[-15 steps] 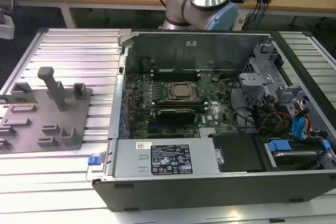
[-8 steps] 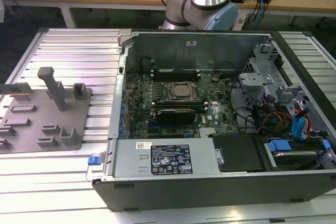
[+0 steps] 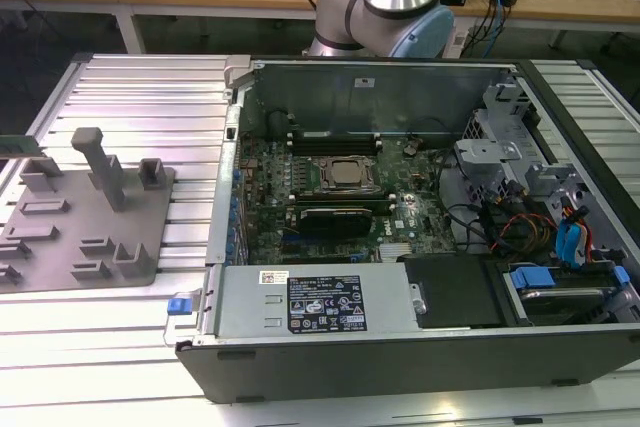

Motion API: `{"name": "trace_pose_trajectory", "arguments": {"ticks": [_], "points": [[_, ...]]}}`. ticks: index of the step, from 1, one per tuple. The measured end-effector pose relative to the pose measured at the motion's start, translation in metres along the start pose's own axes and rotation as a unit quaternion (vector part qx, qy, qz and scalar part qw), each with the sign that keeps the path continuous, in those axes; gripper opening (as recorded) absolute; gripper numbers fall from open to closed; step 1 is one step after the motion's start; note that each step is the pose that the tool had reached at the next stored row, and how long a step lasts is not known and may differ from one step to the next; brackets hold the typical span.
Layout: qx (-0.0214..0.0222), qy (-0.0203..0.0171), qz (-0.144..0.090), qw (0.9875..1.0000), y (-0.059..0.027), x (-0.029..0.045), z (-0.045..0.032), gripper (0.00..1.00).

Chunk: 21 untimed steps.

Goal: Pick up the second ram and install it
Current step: 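Pick up the second ram and move it above second insertion slot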

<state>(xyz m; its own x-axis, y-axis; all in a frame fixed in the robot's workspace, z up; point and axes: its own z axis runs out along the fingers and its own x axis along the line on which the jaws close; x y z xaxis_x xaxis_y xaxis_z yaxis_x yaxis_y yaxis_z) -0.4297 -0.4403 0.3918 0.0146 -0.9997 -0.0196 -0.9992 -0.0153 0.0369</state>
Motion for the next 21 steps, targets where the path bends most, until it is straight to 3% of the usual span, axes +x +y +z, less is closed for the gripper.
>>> {"name": "trace_pose_trajectory", "arguments": {"ticks": [8, 15, 21], "points": [[0.0004, 0.0, 0.0, 1.0, 0.0007, -0.0005, -0.0182, 0.09], [0.0003, 0.0001, 0.0, 1.0, 0.0001, -0.0007, -0.0249, 0.09], [0.0005, 0.0, 0.0, 1.0, -0.0163, -0.0004, -0.0252, 0.09]]}}
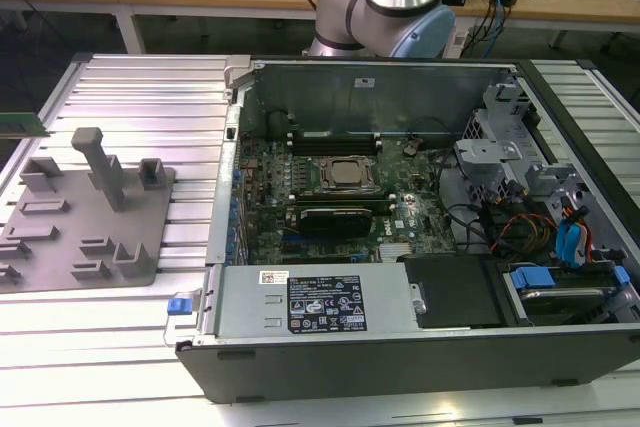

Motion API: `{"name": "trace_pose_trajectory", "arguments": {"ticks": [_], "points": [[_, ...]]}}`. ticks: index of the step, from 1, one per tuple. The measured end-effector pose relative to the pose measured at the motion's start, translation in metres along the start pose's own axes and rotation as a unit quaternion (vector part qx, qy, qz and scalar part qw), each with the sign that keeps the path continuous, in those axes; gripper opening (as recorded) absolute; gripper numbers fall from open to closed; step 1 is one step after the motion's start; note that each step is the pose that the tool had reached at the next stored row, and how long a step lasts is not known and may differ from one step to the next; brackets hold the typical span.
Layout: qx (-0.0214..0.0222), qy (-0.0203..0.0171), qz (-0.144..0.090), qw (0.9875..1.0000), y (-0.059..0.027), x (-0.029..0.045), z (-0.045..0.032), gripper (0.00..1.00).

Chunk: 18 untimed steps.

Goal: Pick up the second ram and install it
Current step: 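Pick up the second ram and move it above second insertion slot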

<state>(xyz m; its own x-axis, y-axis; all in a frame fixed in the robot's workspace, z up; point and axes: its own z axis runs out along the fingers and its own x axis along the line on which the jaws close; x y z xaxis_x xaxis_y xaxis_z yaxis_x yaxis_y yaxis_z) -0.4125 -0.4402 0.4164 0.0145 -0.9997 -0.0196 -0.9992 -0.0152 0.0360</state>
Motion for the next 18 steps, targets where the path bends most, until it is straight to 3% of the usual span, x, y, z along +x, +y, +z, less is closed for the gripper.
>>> {"name": "trace_pose_trajectory", "arguments": {"ticks": [11, 18], "points": [[0.0, 0.0, 0.0, 1.0, -0.0293, 0.0004, -0.0011, 0.09], [0.0, 0.0, 0.0, 1.0, -0.0411, 0.0006, -0.0015, 0.09]]}}
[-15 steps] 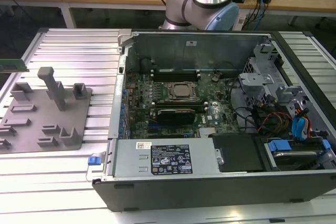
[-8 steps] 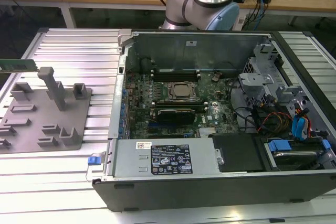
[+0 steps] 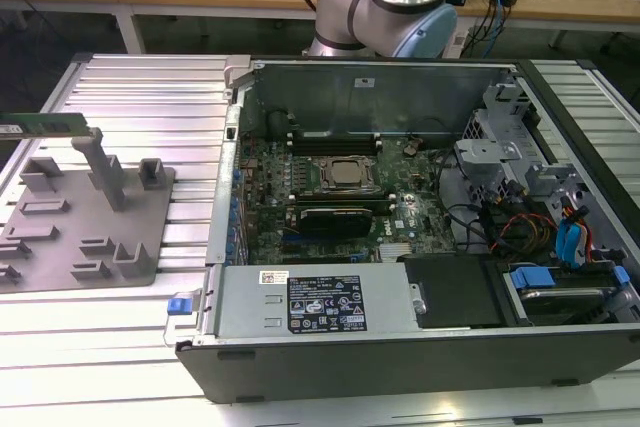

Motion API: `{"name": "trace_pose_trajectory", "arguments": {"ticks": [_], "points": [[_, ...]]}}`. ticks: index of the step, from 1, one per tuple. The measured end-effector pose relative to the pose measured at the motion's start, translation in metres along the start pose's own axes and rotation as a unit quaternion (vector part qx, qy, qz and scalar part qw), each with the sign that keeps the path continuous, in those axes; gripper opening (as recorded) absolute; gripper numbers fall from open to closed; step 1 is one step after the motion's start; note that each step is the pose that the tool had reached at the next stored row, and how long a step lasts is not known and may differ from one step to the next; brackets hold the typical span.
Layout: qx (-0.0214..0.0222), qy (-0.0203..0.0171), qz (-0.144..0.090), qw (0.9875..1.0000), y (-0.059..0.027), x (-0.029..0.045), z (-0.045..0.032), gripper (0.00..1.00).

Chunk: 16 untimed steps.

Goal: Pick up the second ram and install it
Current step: 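Pick up the second ram and move it above second insertion slot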

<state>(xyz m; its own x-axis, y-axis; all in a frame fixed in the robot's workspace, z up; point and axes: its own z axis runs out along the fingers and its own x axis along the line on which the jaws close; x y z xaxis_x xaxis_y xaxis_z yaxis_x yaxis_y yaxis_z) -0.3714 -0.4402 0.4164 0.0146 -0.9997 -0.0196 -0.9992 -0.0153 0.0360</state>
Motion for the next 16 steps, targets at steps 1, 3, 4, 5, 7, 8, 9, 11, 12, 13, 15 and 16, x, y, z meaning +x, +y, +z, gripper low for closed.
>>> {"name": "trace_pose_trajectory", "arguments": {"ticks": [1, 3, 4, 5, 7, 8, 9, 11, 12, 13, 15, 16], "points": [[0.0, 0.0, 0.0, 1.0, -0.0013, 0.0, -0.0001, 0.09], [0.0, 0.0, 0.0, 1.0, -0.0043, 0.0001, -0.0001, 0.09], [0.0, 0.0, 0.0, 1.0, -0.0071, 0.0001, -0.0002, 0.09], [0.0, 0.0, 0.0, 1.0, -0.0113, 0.0002, -0.0004, 0.09], [0.0, 0.0, 0.0, 1.0, -0.0171, 0.0002, -0.0006, 0.09], [0.0, 0.0, 0.0, 1.0, -0.0193, 0.0003, -0.0007, 0.09], [0.0, 0.0, 0.0, 1.0, -0.0209, 0.0003, -0.0008, 0.09], [0.0001, -0.0001, 0.0, 1.0, -0.0286, 0.0004, -0.001, 0.09], [0.0, 0.0, 0.0, 1.0, -0.0315, 0.0005, -0.0011, 0.09], [0.0, 0.0, 0.0, 1.0, -0.035, 0.0005, -0.0012, 0.09], [0.0, 0.0, 0.0, 1.0, -0.0398, 0.0006, -0.0014, 0.09], [0.0, 0.0, 0.0, 1.0, -0.0429, 0.0006, -0.0016, 0.09]]}}
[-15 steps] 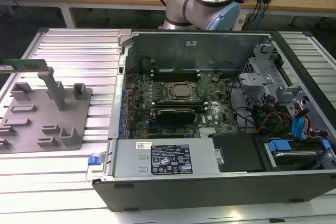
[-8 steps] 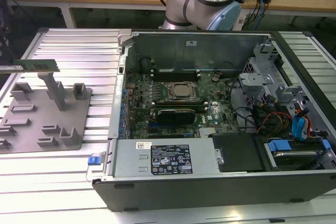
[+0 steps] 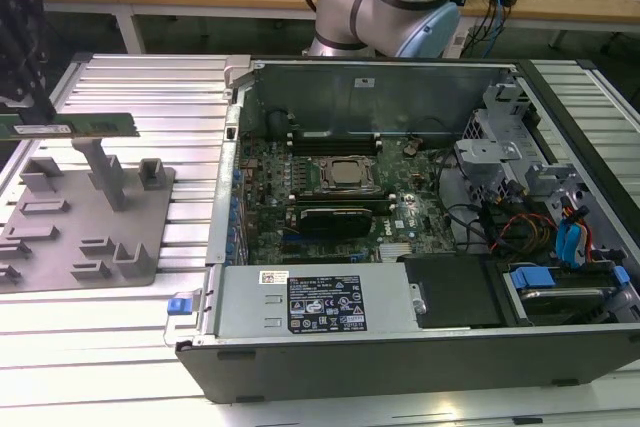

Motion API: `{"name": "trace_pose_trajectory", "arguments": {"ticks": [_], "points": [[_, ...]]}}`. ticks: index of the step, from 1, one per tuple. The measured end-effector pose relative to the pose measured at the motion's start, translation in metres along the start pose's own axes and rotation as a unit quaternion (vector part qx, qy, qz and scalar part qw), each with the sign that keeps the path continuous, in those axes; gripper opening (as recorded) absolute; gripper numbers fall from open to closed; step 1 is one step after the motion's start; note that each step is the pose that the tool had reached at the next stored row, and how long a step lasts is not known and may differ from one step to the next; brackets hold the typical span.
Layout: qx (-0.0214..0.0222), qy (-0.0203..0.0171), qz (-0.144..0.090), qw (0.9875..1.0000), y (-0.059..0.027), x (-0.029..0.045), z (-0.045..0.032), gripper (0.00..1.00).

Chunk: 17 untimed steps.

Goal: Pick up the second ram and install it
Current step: 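Pick up the second ram and move it above second insertion slot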

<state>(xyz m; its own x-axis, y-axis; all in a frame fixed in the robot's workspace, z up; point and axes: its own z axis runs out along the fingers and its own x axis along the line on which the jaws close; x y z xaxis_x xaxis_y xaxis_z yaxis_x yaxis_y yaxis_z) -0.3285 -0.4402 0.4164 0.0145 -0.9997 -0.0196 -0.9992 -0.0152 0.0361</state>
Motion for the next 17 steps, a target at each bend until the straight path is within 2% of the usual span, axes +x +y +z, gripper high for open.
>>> {"name": "trace_pose_trajectory", "arguments": {"ticks": [9, 13, 17], "points": [[0.0001, 0.0, 0.0, 1.0, -0.0257, 0.0004, -0.0009, 0.09], [0.0001, 0.0, 0.0, 1.0, -0.0283, 0.0004, -0.0017, 0.09], [0.0001, 0.0, 0.0, 1.0, -0.0388, 0.0005, -0.0021, 0.09]]}}
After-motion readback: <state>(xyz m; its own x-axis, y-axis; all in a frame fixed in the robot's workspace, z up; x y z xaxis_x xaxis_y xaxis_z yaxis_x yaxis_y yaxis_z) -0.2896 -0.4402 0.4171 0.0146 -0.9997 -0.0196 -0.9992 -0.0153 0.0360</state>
